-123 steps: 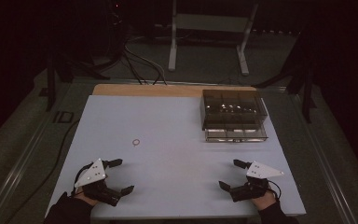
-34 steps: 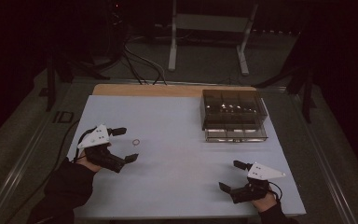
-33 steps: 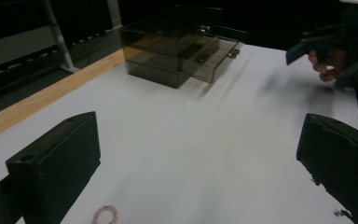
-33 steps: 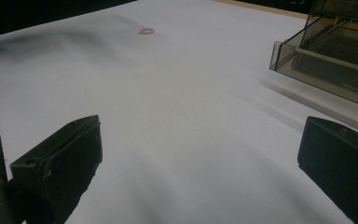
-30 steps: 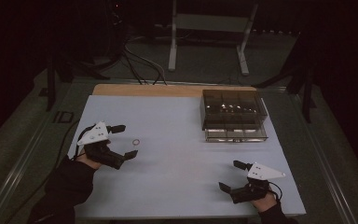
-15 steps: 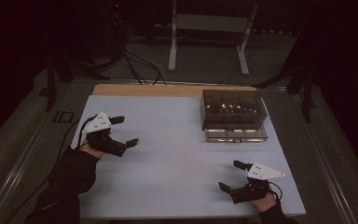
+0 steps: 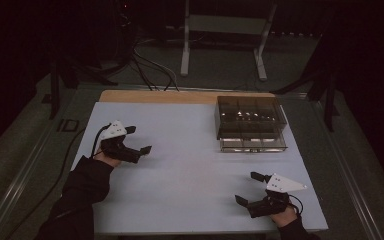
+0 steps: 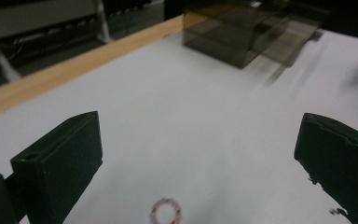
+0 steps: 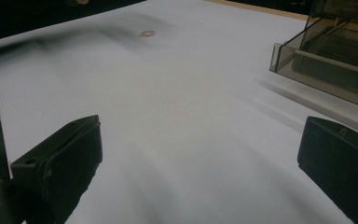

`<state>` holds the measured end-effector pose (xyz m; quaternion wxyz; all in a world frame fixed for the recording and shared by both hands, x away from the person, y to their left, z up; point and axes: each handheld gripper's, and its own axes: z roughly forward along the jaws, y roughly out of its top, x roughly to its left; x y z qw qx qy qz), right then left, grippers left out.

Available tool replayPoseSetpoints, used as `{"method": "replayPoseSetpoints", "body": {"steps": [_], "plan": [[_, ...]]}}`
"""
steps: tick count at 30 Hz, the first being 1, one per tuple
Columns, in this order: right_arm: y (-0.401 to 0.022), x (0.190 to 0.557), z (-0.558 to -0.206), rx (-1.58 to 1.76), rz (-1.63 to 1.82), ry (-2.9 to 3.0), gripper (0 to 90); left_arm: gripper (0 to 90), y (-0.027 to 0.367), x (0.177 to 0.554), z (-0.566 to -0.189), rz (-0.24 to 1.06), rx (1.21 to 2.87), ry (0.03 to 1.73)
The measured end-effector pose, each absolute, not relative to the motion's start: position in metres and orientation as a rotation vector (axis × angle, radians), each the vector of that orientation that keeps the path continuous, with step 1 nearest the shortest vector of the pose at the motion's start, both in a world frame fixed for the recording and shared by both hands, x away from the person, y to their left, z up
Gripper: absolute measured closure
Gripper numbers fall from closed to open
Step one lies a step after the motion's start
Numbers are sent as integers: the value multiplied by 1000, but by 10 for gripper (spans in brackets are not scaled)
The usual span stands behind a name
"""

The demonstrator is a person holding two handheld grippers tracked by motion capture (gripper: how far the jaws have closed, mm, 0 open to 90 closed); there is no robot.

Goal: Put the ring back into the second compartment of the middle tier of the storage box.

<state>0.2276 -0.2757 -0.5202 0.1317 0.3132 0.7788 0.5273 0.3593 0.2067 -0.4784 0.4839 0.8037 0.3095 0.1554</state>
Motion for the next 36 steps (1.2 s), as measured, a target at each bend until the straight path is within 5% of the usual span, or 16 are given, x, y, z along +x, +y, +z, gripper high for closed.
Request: {"method": "replayPoseSetpoints", "body": {"steps": [15, 36], "plan": [[-275, 228, -521, 909, 1531, 2266, 0, 81, 209, 371, -499, 375, 2053, 924], [-275, 227, -521, 908, 1523, 2267, 0, 422, 204, 378, -522, 365, 2176, 1048]]}}
